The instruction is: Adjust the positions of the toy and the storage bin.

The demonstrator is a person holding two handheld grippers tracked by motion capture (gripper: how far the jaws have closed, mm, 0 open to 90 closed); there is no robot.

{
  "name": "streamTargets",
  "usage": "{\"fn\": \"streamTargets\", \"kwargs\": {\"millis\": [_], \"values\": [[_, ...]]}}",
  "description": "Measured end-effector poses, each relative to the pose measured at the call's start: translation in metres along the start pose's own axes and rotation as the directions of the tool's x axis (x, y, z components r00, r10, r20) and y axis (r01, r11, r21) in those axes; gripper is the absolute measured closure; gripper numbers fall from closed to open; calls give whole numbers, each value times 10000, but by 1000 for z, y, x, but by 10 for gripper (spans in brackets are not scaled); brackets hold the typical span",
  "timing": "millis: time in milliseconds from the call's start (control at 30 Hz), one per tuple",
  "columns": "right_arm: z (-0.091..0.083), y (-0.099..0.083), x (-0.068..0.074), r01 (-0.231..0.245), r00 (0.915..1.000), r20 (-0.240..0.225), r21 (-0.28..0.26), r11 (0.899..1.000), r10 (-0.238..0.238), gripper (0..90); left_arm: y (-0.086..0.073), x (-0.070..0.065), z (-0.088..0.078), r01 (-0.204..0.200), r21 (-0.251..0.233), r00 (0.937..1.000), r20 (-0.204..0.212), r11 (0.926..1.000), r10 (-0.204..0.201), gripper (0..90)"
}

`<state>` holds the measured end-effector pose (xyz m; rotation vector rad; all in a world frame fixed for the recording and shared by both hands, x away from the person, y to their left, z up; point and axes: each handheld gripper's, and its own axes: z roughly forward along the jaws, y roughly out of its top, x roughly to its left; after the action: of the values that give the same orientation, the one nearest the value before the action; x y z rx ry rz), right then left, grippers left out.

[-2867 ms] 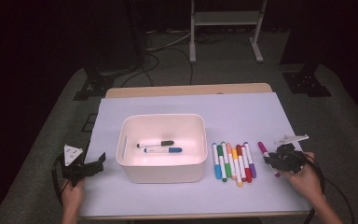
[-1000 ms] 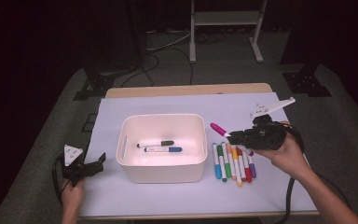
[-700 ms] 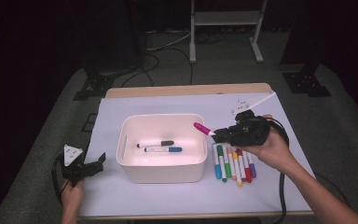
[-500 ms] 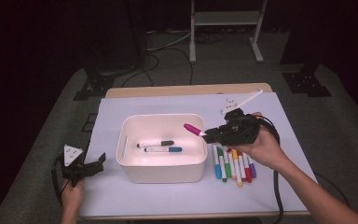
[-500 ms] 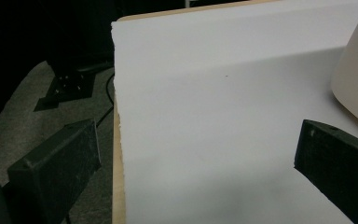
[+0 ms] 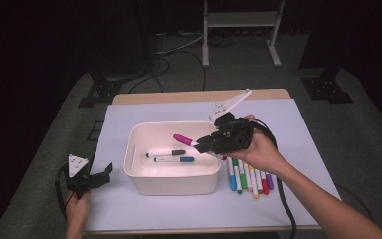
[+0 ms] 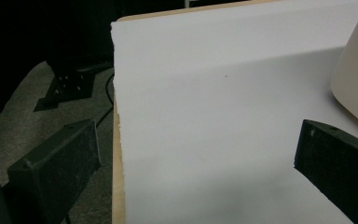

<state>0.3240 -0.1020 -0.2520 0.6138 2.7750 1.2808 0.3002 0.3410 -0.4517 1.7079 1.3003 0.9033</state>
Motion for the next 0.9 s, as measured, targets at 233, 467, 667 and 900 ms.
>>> {"fn": "streamTargets", "kwargs": {"millis": [233,467,667,900], "values": [[16,11,2,219,9994,-272,168,9996,-215,758,0,0,0,28,-1,10000,9,10000,-28,0],[30,19,6,473,9975,-535,338,9983,-454,758,0,0,0,3,7,10000,14,10000,-3,0],[43,24,9,650,9952,-766,439,9969,-615,758,0,0,0,44,-10,10000,13,10000,-44,0],[58,28,11,795,9921,-1022,653,9947,-726,757,0,0,0,74,-21,10000,11,10000,-74,0]]}}
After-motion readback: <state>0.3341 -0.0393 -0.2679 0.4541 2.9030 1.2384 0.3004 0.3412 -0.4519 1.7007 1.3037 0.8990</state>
